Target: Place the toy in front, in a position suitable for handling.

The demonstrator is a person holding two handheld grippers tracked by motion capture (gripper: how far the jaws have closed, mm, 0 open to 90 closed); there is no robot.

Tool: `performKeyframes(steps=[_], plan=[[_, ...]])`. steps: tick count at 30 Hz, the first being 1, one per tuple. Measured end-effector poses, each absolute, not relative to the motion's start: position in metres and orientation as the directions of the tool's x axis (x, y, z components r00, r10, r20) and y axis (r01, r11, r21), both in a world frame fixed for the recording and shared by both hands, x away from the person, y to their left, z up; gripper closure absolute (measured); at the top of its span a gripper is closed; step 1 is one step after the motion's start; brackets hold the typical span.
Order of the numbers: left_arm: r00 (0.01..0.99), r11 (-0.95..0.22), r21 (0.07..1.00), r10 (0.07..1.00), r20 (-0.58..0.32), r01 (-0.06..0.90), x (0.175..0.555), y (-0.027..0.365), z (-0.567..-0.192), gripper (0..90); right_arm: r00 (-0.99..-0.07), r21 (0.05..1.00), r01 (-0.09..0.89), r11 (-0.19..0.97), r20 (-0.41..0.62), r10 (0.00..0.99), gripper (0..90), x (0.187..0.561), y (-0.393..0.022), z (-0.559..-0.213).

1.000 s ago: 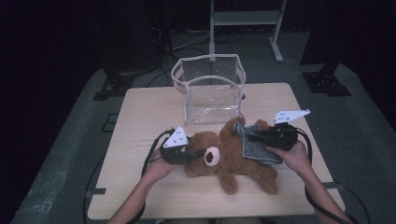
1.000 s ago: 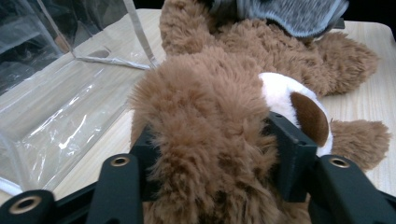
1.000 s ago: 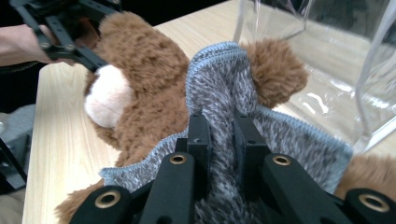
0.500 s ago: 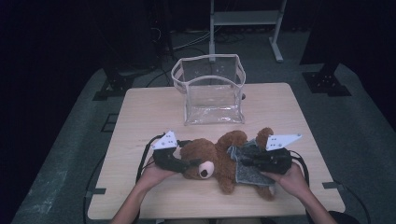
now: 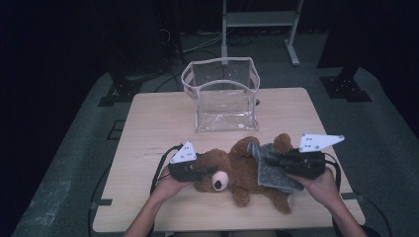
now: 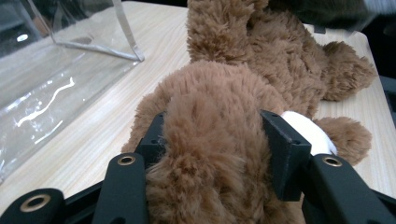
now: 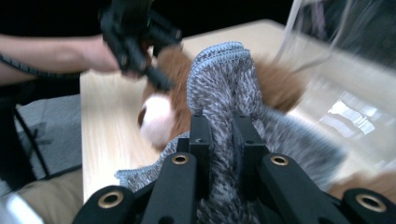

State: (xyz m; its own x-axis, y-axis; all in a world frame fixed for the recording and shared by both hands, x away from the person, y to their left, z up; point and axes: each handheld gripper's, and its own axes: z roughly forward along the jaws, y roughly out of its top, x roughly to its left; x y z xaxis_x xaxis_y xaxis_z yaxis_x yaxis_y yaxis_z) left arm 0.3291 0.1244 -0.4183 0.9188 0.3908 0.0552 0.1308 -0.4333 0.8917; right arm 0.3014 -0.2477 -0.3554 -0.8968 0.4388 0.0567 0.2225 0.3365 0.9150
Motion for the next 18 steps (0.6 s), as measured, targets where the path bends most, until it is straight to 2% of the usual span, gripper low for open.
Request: performKeyframes(steps=[7, 12, 14, 18], plan=[[0.926, -0.438, 0.895, 0.365, 0.094, 0.082, 0.321, 0.125, -0.419, 50.8, -0.872, 0.934, 0.222, 0.281, 0.061, 0.485, 80.1, 0.329, -0.264, -0.324], [0.928, -0.436, 0.897, 0.358, 0.098, 0.074, 0.319, 0.126, -0.42, 50.6, -0.859, 0.932, 0.209, 0.295, 0.031, 0.511, 80.1, 0.344, -0.268, -0.309], [0.93, -0.434, 0.898, 0.356, 0.097, 0.072, 0.318, 0.127, -0.42, 50.5, -0.859, 0.916, 0.224, 0.333, 0.025, 0.511, 80.1, 0.352, -0.264, -0.313], [0.931, -0.426, 0.902, 0.352, 0.096, 0.068, 0.318, 0.127, -0.42, 49.9, -0.88, 0.857, 0.306, 0.414, 0.088, 0.467, 80.0, 0.367, -0.247, -0.346]])
